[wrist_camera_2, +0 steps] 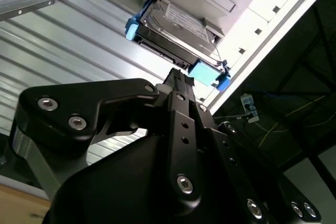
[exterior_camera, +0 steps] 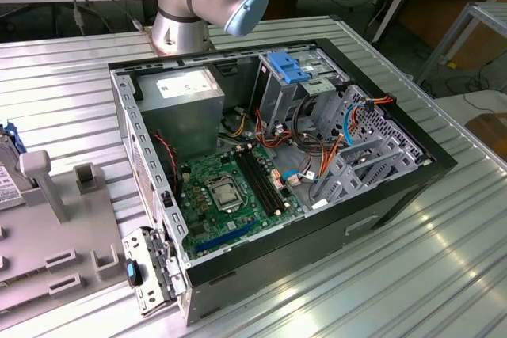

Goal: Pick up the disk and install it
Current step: 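Reach for the disk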

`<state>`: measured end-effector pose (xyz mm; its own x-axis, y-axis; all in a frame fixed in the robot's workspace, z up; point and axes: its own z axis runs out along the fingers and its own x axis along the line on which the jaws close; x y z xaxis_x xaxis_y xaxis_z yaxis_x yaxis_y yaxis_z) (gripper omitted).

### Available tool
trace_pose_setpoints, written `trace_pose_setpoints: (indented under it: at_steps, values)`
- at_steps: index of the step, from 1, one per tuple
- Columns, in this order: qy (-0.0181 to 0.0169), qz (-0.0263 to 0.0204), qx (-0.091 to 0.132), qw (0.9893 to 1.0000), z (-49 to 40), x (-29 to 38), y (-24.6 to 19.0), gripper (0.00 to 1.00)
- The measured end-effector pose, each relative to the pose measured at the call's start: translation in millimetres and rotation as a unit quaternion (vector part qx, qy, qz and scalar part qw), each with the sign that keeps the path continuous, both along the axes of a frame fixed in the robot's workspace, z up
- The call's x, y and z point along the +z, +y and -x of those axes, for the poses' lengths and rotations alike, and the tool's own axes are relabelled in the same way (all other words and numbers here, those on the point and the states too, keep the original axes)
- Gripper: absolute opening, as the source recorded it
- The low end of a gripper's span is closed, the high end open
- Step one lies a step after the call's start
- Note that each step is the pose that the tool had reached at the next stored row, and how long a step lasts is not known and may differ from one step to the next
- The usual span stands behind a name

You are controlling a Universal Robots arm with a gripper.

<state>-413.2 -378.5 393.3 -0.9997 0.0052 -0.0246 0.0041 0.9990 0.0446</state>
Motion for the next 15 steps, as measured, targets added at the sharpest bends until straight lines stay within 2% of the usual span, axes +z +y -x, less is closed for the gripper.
trace_pose_setpoints:
  at_steps: [4,15]
  values:
    - [0.0000,0.0000,0.000,1.0000,21.7,0.0,0.0,0.11]
    - [0.0001,0.0000,0.000,1.0000,23.2,0.1,0.0,0.11]
